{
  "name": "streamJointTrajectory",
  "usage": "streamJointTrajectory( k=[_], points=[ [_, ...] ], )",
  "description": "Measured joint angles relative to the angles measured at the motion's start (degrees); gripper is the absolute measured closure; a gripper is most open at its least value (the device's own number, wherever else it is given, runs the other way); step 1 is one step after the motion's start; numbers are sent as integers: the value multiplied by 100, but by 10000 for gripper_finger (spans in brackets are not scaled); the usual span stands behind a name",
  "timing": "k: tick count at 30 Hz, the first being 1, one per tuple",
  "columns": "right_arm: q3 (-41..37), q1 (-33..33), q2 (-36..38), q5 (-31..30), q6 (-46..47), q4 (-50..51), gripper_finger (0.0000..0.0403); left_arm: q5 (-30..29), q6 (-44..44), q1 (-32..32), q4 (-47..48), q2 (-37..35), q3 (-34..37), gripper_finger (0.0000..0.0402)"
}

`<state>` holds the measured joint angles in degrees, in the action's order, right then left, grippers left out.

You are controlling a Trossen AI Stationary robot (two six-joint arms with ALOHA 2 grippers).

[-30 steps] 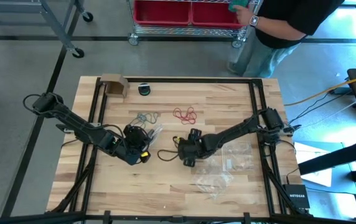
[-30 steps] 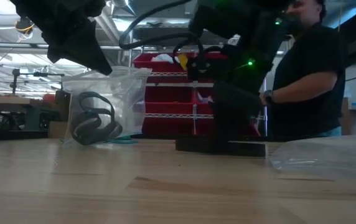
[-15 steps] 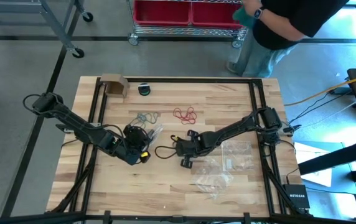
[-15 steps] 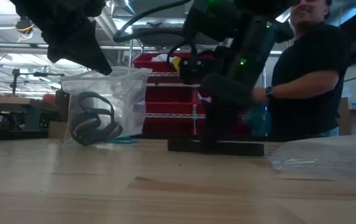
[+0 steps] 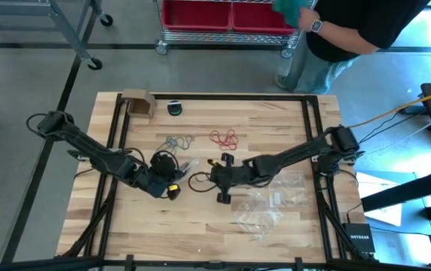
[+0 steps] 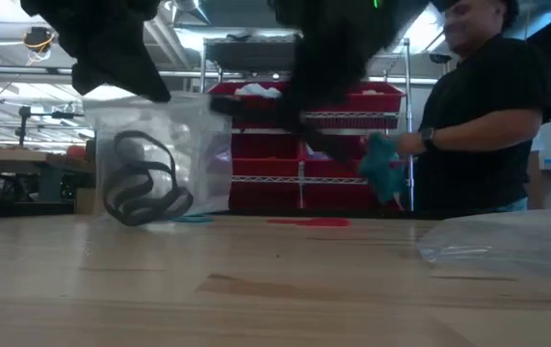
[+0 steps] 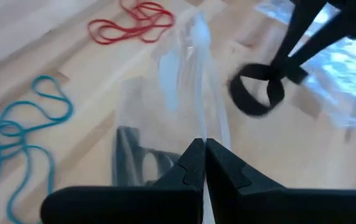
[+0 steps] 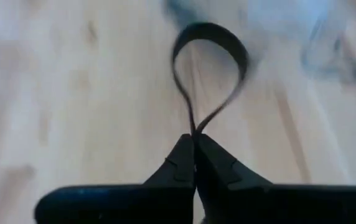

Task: Sort rubber bands
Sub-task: Put the black rubber band into the transparent zip bag

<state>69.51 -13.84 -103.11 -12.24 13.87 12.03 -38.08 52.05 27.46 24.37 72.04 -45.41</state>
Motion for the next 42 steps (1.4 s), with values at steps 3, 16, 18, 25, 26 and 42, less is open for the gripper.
streamJointTrajectory(
  k=[3,16,18,25,26,42],
  points=[
    [4,2,245,148,-639,-926,401,78,29,37,30,-149,0,402],
    [25,518,-466,1984,-3169,-5515,402,129,-21,68,3,-787,0,402],
    [124,615,-604,2127,-3323,-5594,402,170,-26,68,-2,-841,0,402],
    [611,878,-904,2388,-3587,-5472,403,197,-59,72,-18,-877,0,401],
    [647,903,-964,2388,-3619,-5439,403,197,-79,72,-30,-877,0,402],
    [785,904,-1226,2486,-3689,-4728,403,138,-146,59,-263,-1367,0,402]
  ],
)
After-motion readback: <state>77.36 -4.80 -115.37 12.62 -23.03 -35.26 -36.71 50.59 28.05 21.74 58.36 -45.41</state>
